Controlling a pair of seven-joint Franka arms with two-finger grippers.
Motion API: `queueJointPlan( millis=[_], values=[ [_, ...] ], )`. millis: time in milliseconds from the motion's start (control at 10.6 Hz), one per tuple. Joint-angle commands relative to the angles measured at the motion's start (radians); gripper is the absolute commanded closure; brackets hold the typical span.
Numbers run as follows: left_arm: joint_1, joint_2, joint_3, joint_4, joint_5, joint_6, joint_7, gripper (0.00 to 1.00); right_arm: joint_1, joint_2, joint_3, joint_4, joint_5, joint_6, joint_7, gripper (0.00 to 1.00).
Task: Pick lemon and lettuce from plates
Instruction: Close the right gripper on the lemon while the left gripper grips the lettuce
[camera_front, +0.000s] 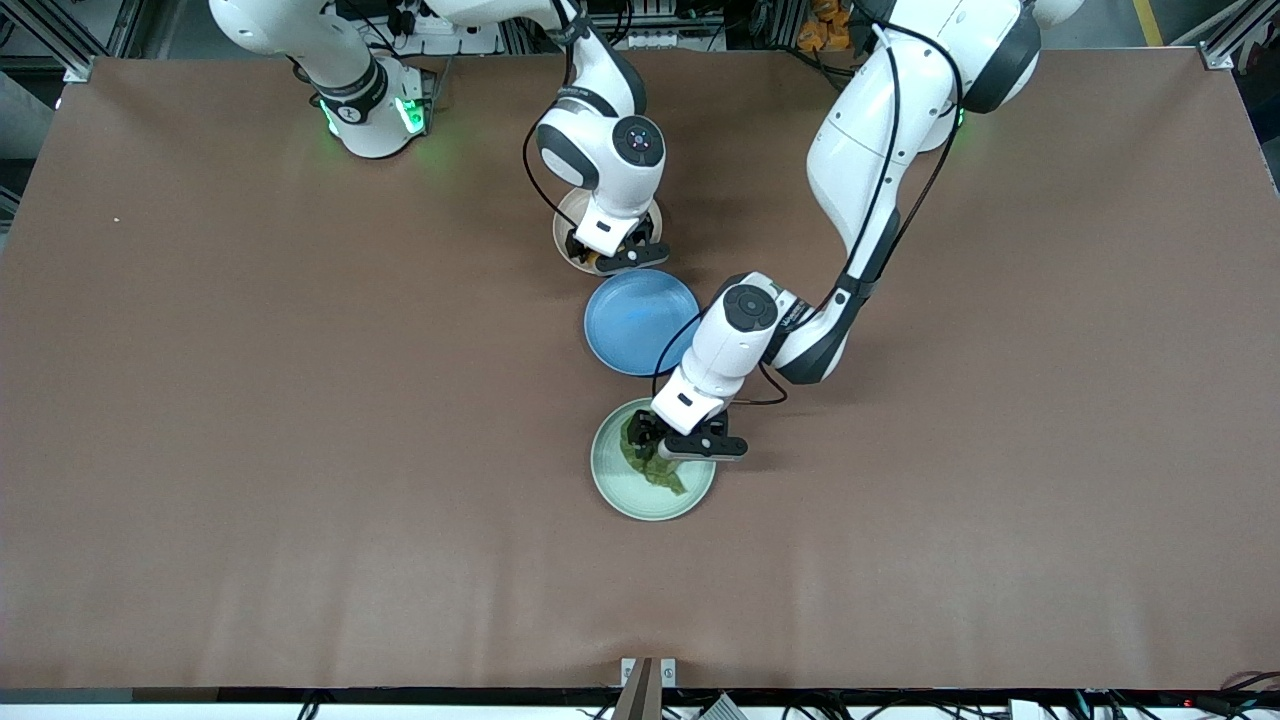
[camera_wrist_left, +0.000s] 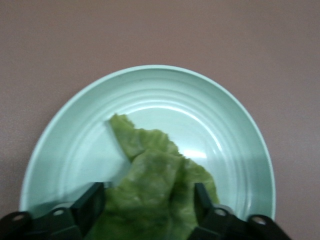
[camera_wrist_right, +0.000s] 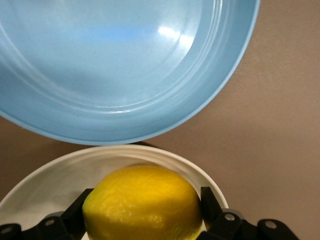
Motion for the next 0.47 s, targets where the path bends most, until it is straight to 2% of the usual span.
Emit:
queueJointPlan(
  millis=[0,283,377],
  values=[
    [-0.017,0.022,0.014,0.021,-0.004,0.012,-0.040,1.00,-0.004,-0.015,-0.019,0.070,-0.020,-0.127,-0.016,0.74],
    [-0.017,0.022,0.014,0.020,-0.004,0.012,-0.040,1.00,-0.032,-0.067,-0.047,0.083,-0.020,-0.180,-0.088,0.74],
    [-0.015,0.019,0.014,0.020,-0.004,0.012,-0.040,1.00,-0.073,-0.094,-0.047,0.083,-0.020,-0.194,-0.134,0.74]
  ],
)
